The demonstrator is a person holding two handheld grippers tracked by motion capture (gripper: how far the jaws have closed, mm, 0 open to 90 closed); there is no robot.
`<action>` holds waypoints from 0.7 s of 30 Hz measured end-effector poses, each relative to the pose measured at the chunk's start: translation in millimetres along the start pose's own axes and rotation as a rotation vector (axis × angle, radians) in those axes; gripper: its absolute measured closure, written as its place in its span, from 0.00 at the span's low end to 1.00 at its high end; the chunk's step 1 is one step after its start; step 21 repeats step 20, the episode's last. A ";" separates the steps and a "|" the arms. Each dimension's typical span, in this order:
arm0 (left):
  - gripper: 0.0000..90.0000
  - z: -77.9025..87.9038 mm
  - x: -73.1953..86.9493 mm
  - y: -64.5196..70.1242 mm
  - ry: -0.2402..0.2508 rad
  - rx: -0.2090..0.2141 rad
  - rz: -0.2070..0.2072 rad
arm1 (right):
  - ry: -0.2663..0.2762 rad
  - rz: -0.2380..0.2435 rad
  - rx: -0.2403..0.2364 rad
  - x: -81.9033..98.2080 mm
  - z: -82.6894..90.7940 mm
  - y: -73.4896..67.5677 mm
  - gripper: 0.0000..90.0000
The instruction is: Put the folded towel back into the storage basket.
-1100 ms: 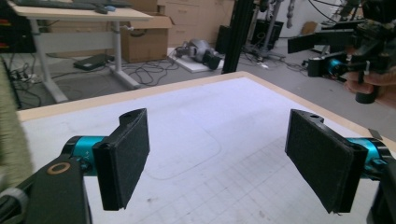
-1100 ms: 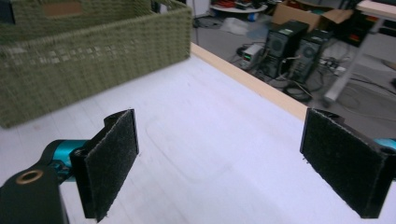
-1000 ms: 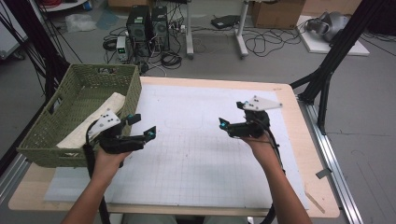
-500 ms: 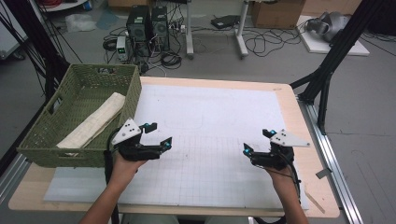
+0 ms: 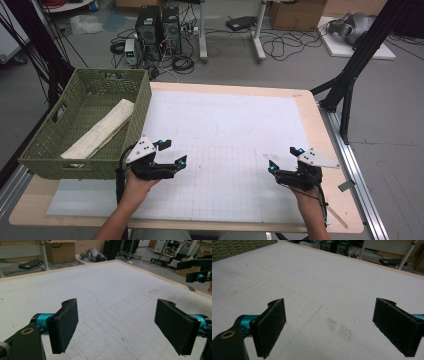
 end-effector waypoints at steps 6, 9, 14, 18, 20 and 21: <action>0.22 -0.4 3.2 -1.0 -0.012 -0.002 -0.001 | -0.011 0.003 0.011 2.0 0.1 0.9 0.12; 0.22 -1.0 3.9 -0.8 -0.014 -0.001 0.002 | -0.009 0.006 0.011 2.0 0.2 1.4 0.12; 0.22 -1.5 4.3 -1.0 -0.014 -0.003 0.001 | -0.016 0.006 0.007 2.5 -1.0 0.3 0.12; 0.22 -1.3 4.6 -1.5 -0.013 -0.005 0.003 | -0.014 0.007 0.009 2.1 -1.3 0.6 0.12; 0.22 -1.3 4.9 -2.0 -0.014 -0.006 0.004 | -0.014 0.008 0.011 2.3 -1.1 1.0 0.12; 0.22 -1.3 4.9 -2.0 -0.014 -0.006 0.004 | -0.014 0.008 0.011 2.3 -1.1 1.0 0.12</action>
Point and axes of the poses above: each handheld gripper's, and its own axes: z roughly backward along the jaws, x roughly out of its underside, y roughly to its right, the point moved 4 cm from there along -z, roughly forward along the jaws, and after that the axes turned 1 degree about y, right-handed, at the moved point
